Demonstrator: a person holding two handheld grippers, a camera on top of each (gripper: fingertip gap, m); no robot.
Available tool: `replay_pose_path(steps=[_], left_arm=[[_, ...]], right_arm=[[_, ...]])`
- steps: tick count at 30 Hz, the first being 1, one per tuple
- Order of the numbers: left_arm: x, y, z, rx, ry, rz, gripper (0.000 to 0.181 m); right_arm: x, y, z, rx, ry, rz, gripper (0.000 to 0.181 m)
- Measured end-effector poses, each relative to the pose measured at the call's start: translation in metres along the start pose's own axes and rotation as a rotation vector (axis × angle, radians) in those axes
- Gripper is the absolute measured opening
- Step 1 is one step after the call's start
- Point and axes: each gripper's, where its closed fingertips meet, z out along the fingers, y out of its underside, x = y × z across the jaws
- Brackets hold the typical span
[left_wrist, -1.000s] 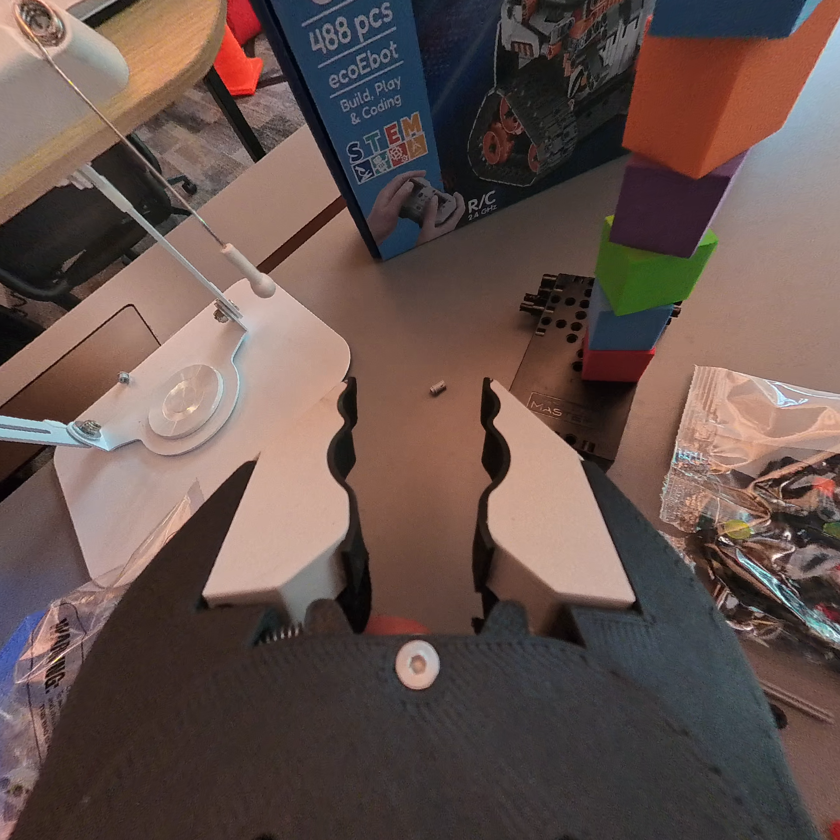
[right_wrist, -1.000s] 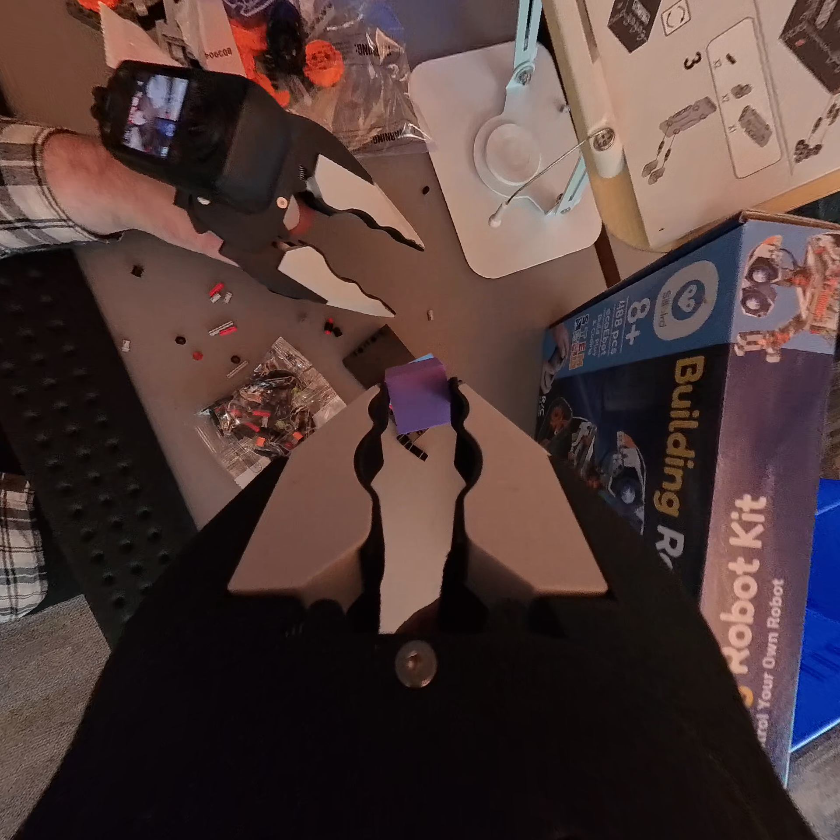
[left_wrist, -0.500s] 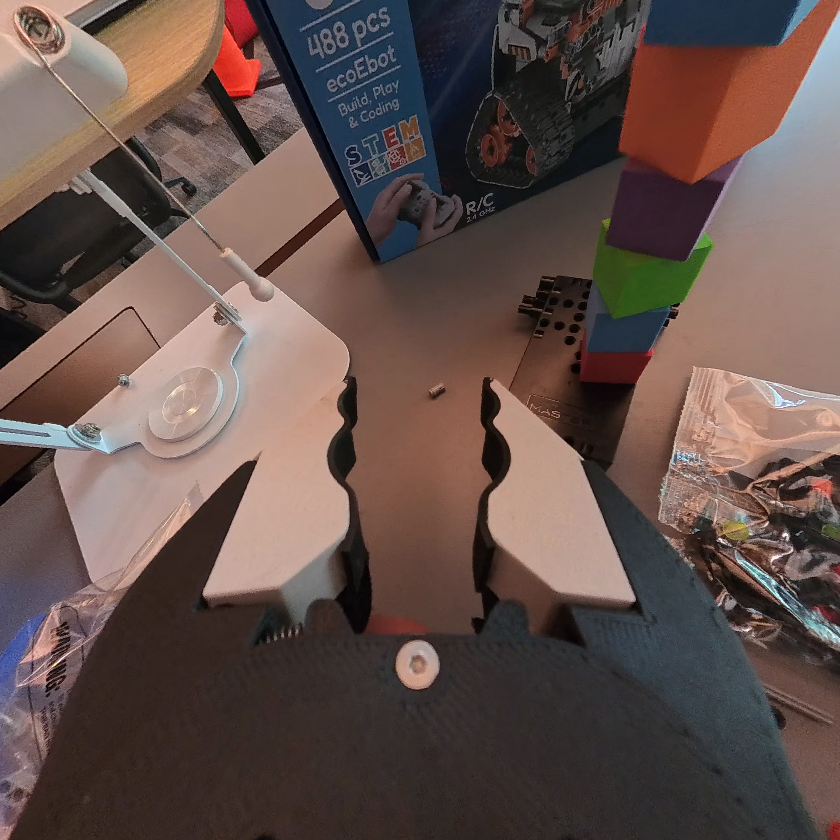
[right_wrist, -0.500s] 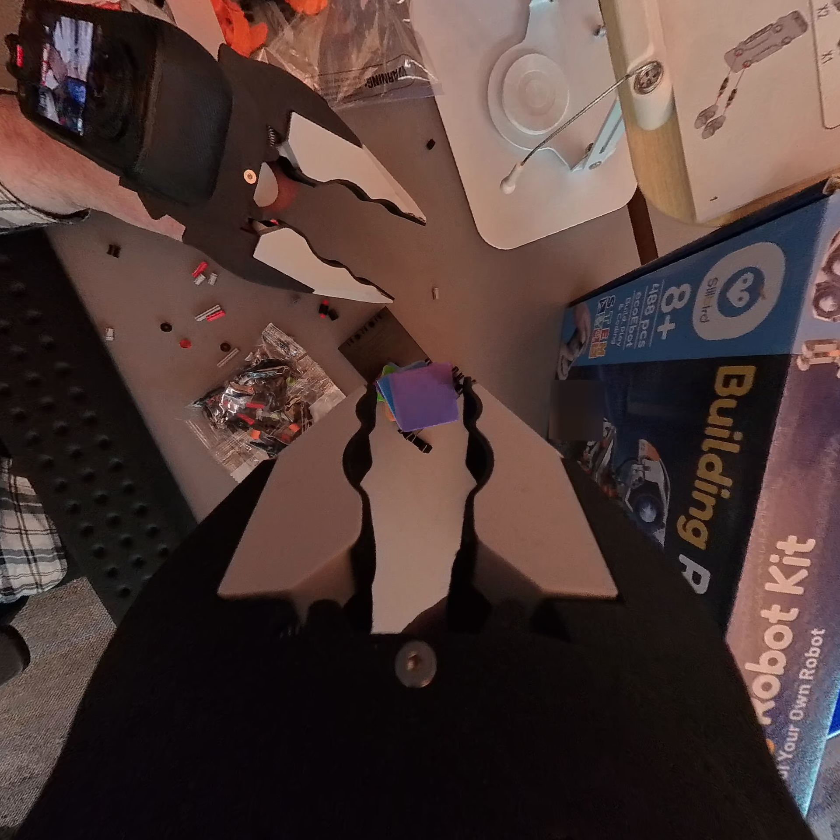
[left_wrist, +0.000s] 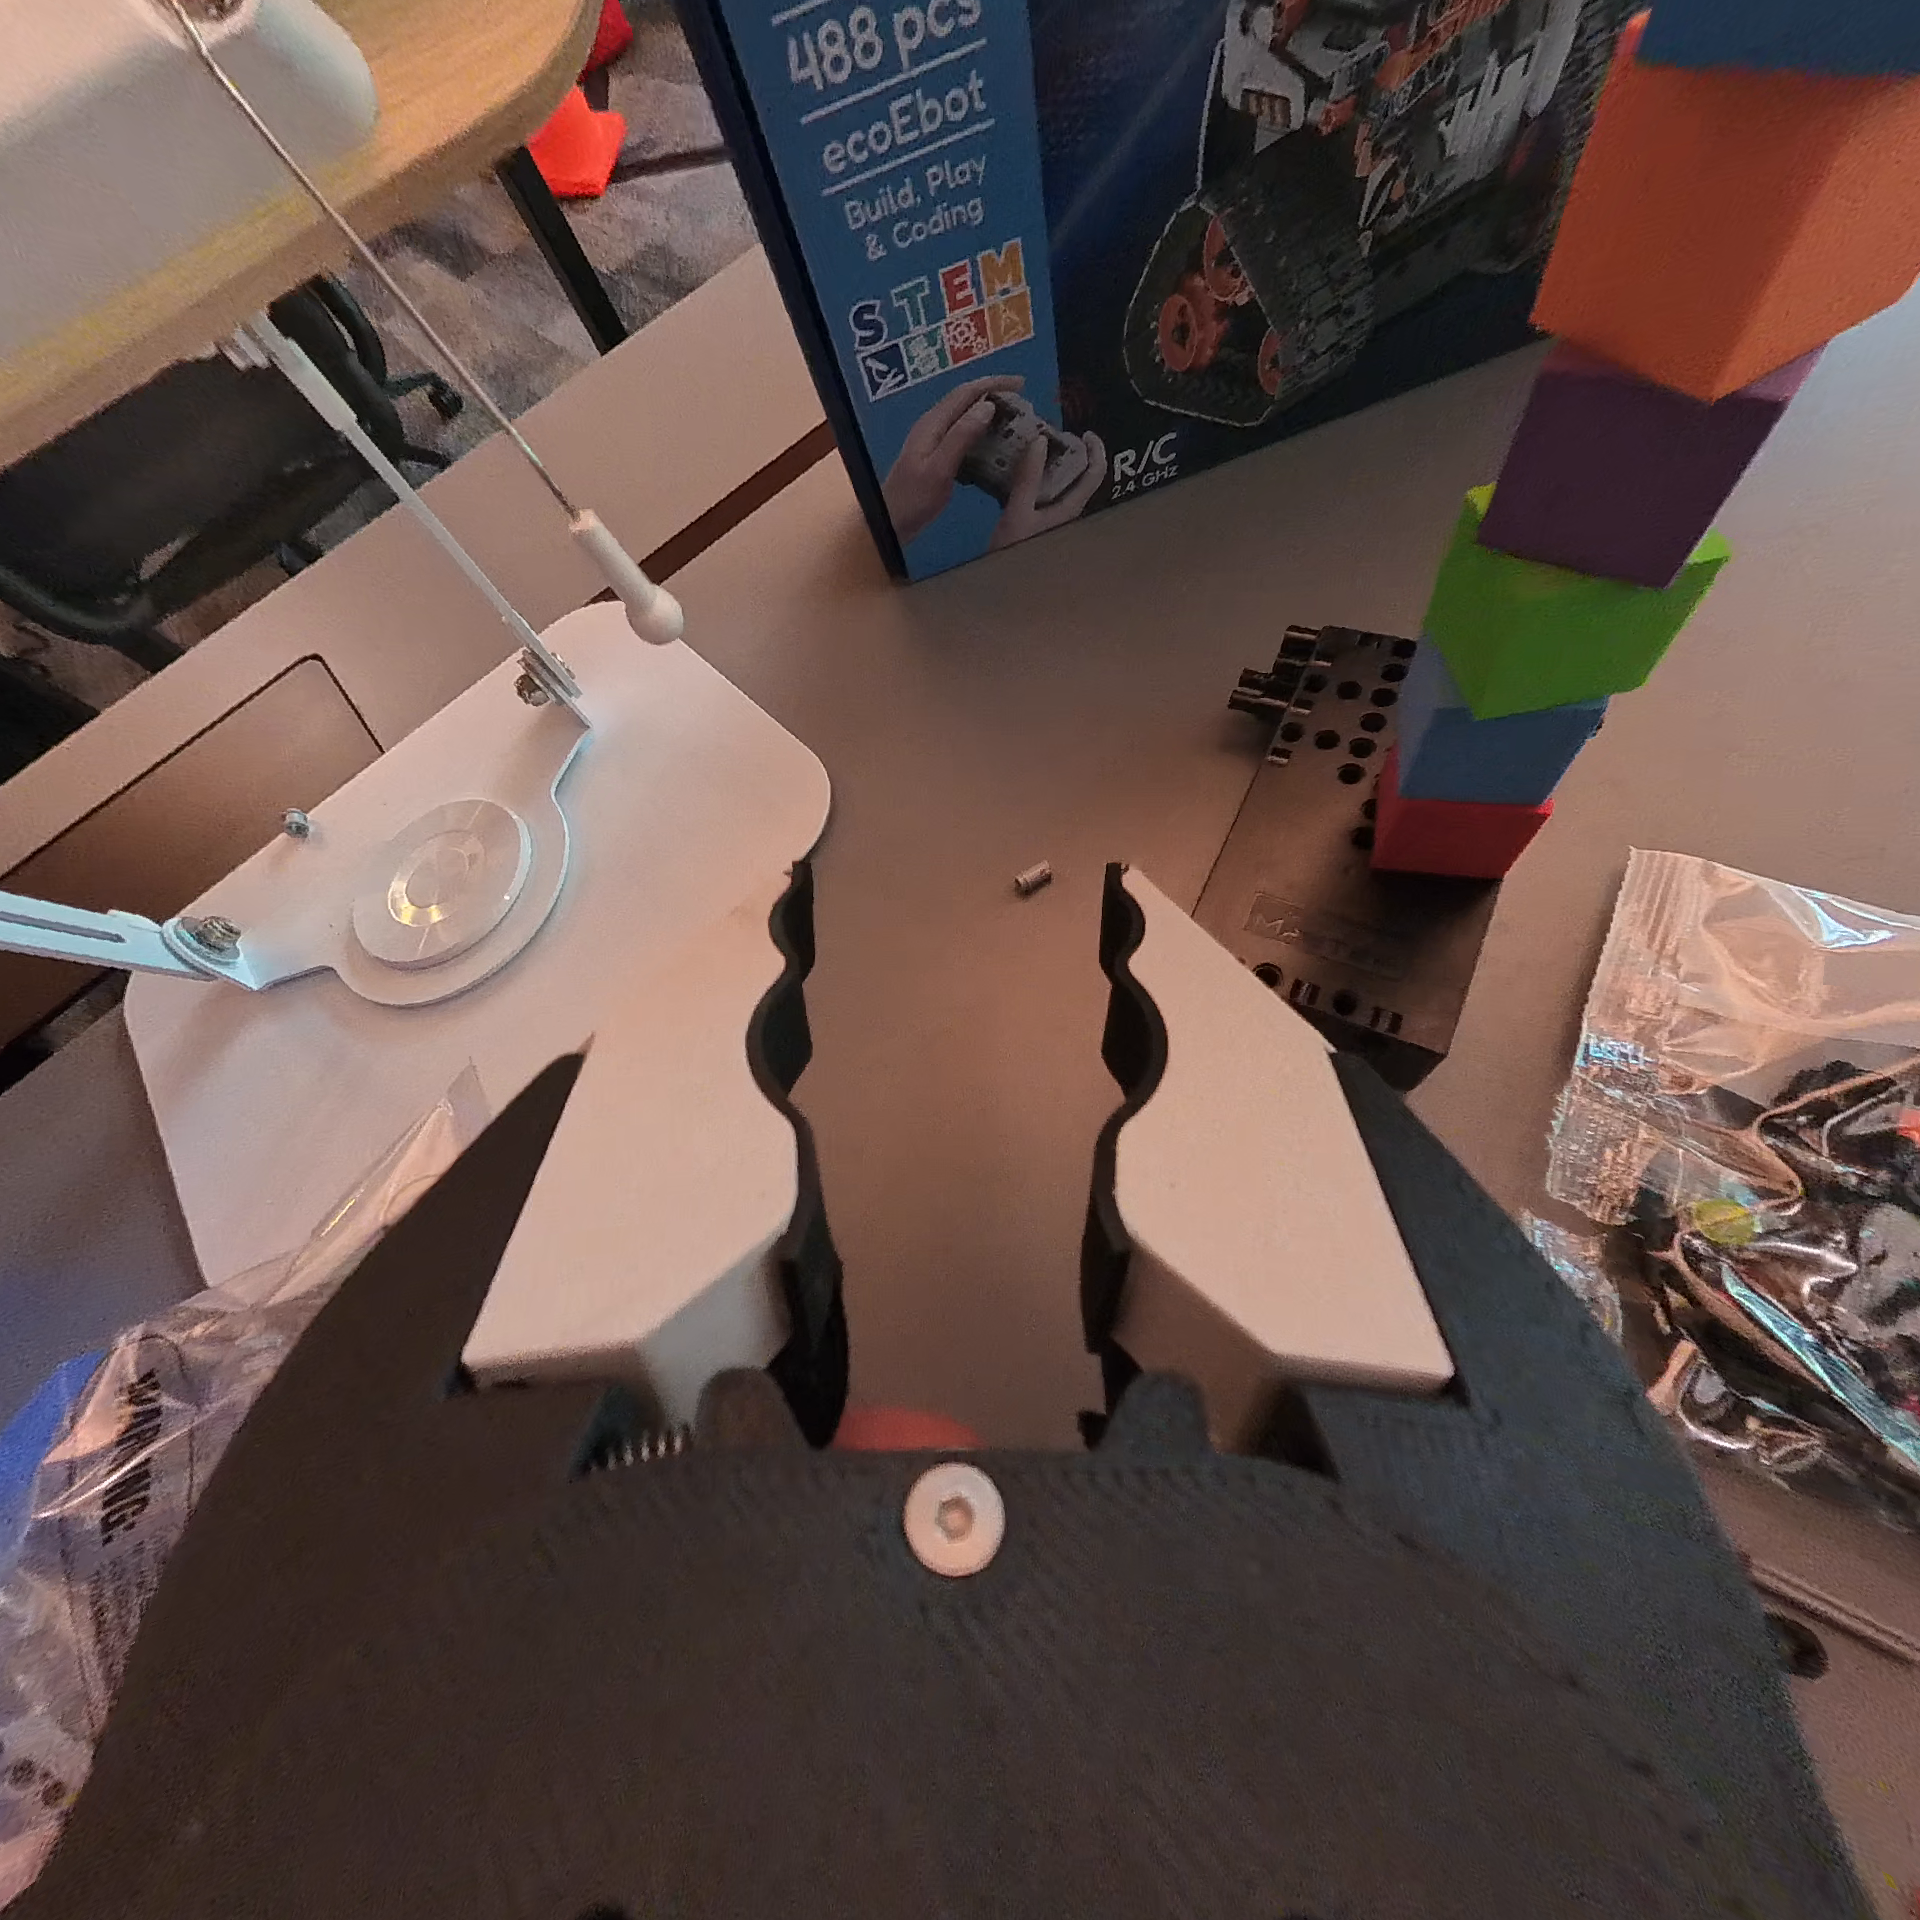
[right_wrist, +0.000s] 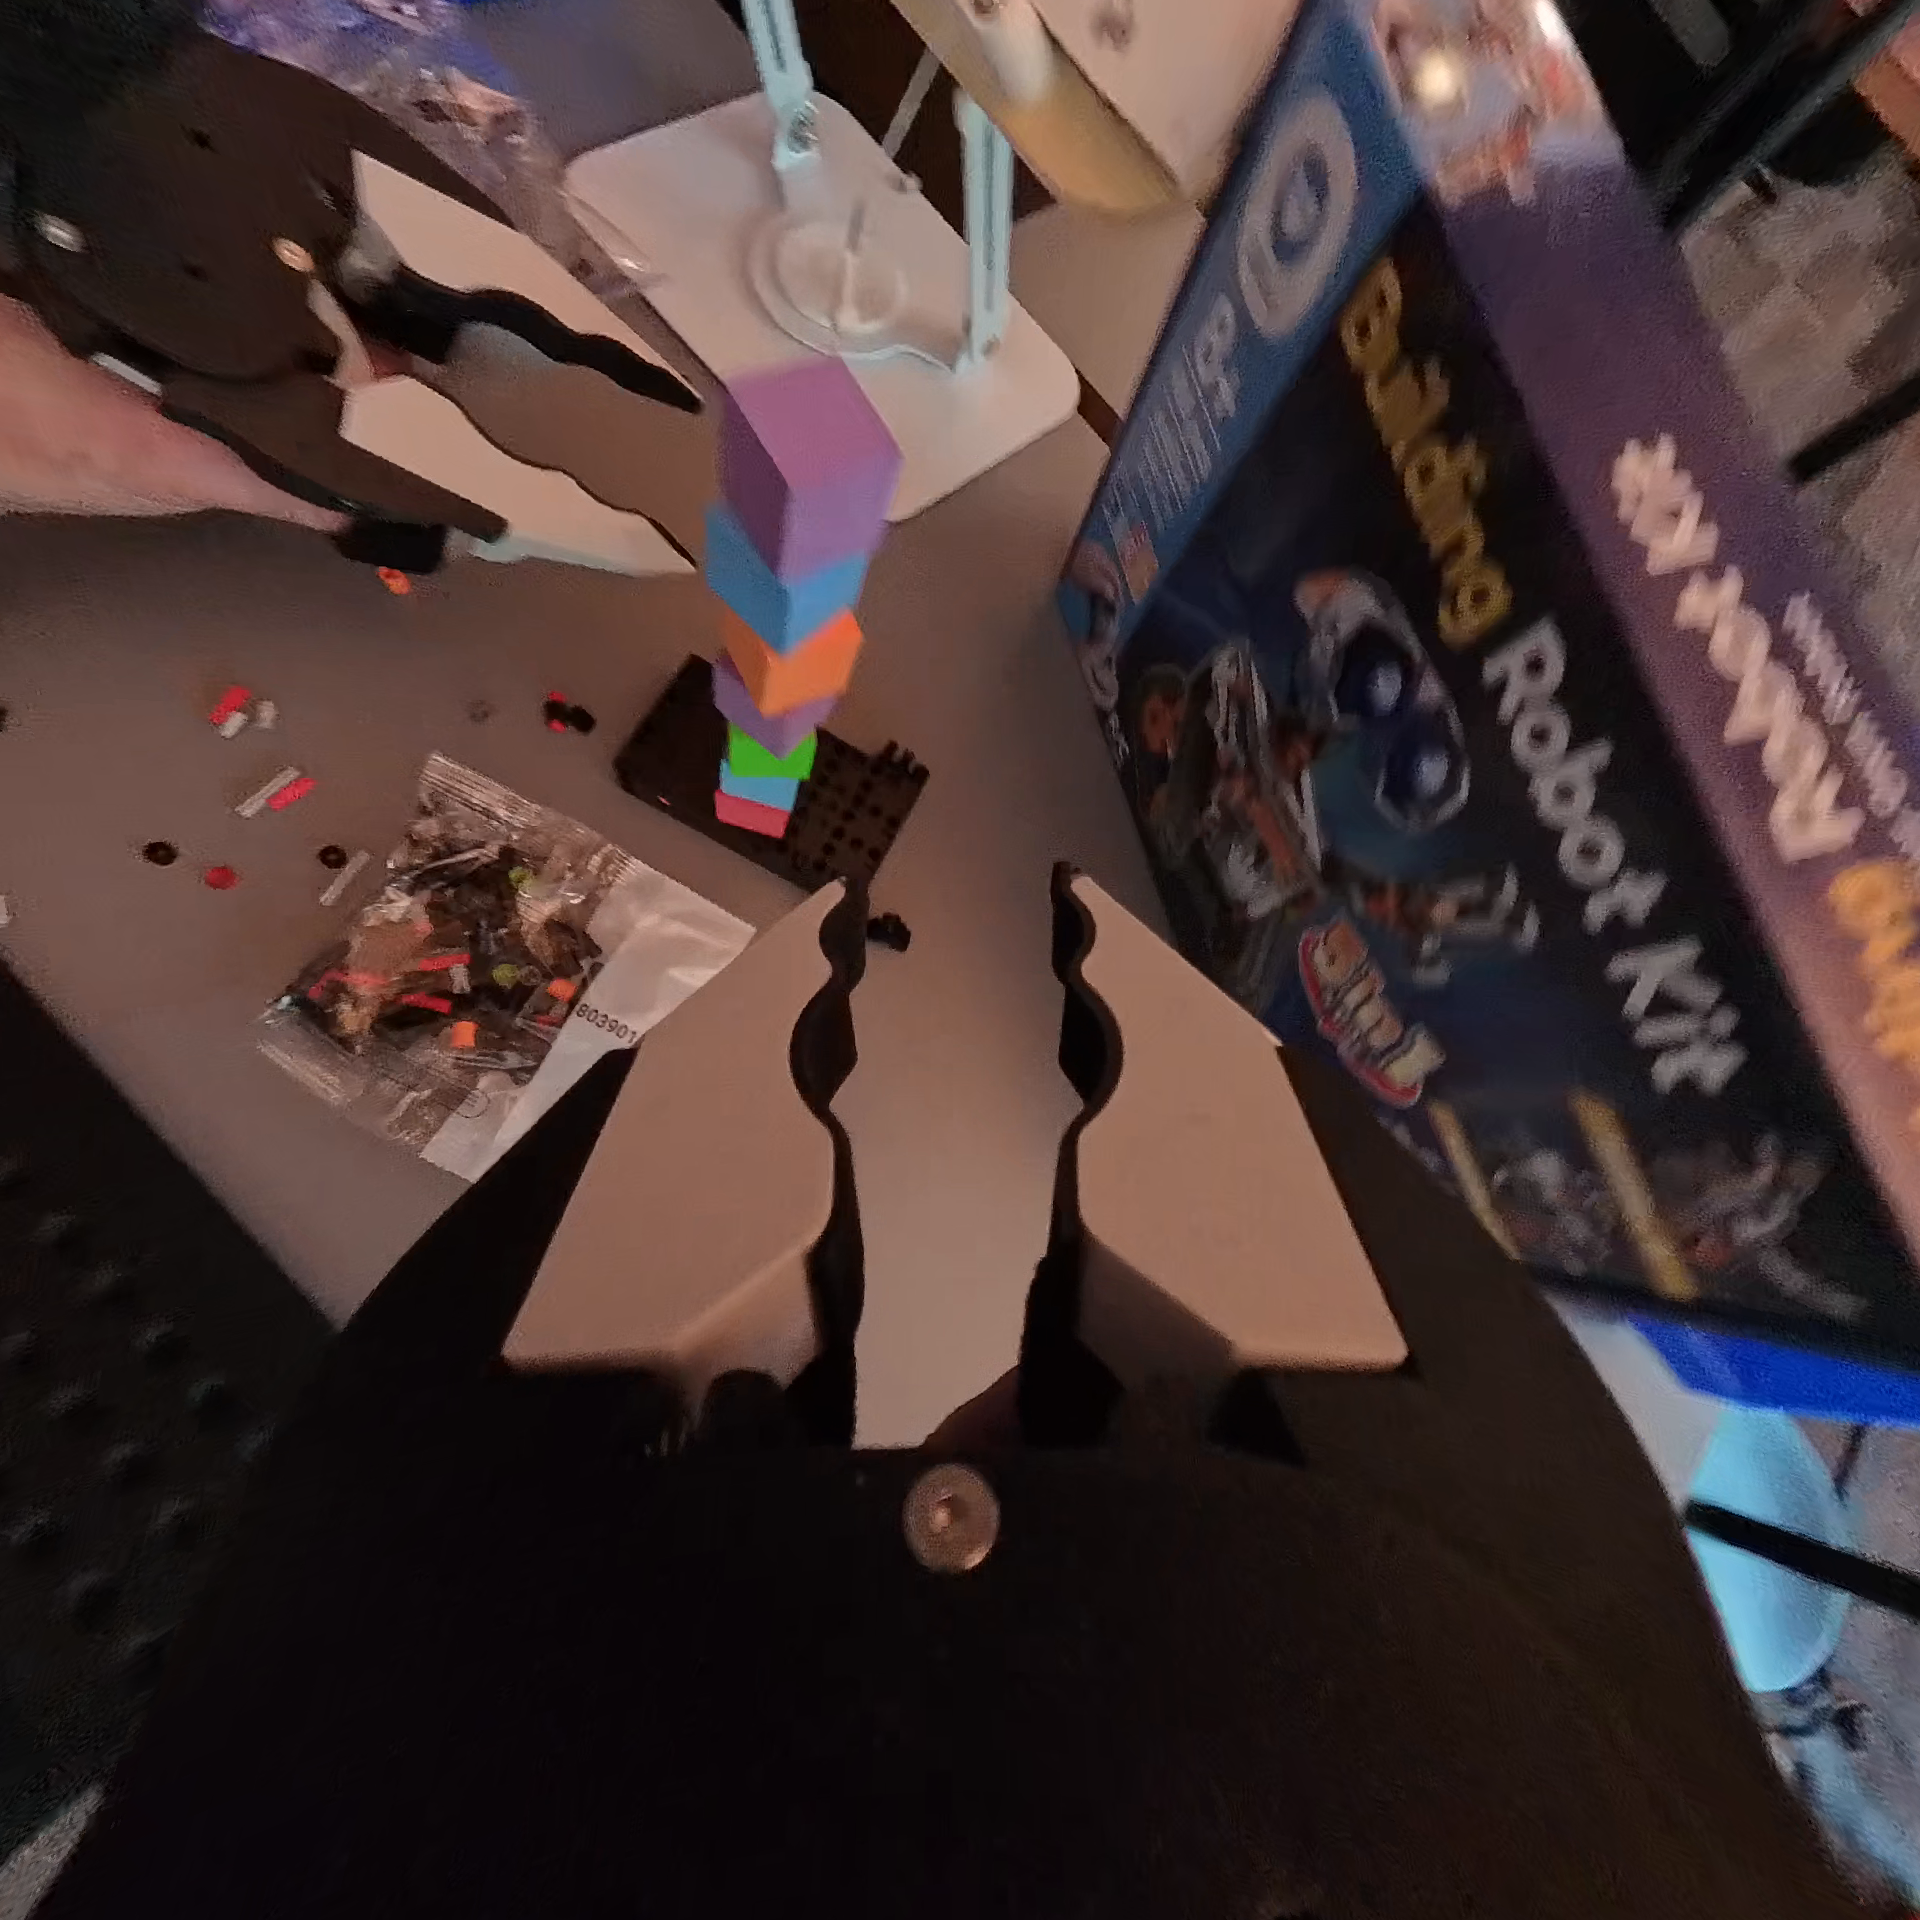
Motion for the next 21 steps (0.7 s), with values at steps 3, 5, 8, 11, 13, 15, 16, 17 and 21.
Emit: replay_pose_path(steps=[3,5,8,11,13,15,16,17,21], left_arm=[[0.0,0.007,0.004,-0.019,-0.001,-0.005,0.054],[0.001,0.01,0.006,-0.027,0.002,-0.012,0.053],[0.006,0.012,0.01,-0.036,0.006,-0.015,0.052],[0.015,0.008,0.016,-0.022,-0.002,0.017,0.049],[0.02,0.004,0.021,-0.015,-0.022,0.053,0.047],[0.025,-0.001,0.024,-0.009,-0.034,0.087,0.046],[0.03,-0.001,0.027,-0.013,-0.028,0.1,0.046],[0.034,-0.001,0.03,-0.021,-0.021,0.112,0.046],[0.056,-0.008,0.039,-0.035,-0.001,0.17,0.046]], right_arm=[[0.013,0.043,0.011,0.024,0.049,0.128,0.027],[0.025,0.072,0.021,0.033,0.092,0.219,0.023],[0.04,0.11,0.037,0.028,0.157,0.309,0.019],[0.048,0.136,0.052,0.036,0.201,0.374,0.017],[0.049,0.148,0.062,0.047,0.223,0.405,0.016],[0.047,0.158,0.07,0.042,0.227,0.421,0.016],[0.046,0.162,0.072,0.029,0.225,0.418,0.016],[0.047,0.164,0.072,0.023,0.233,0.412,0.016],[0.049,0.166,0.072,0.031,0.237,0.415,0.015]])
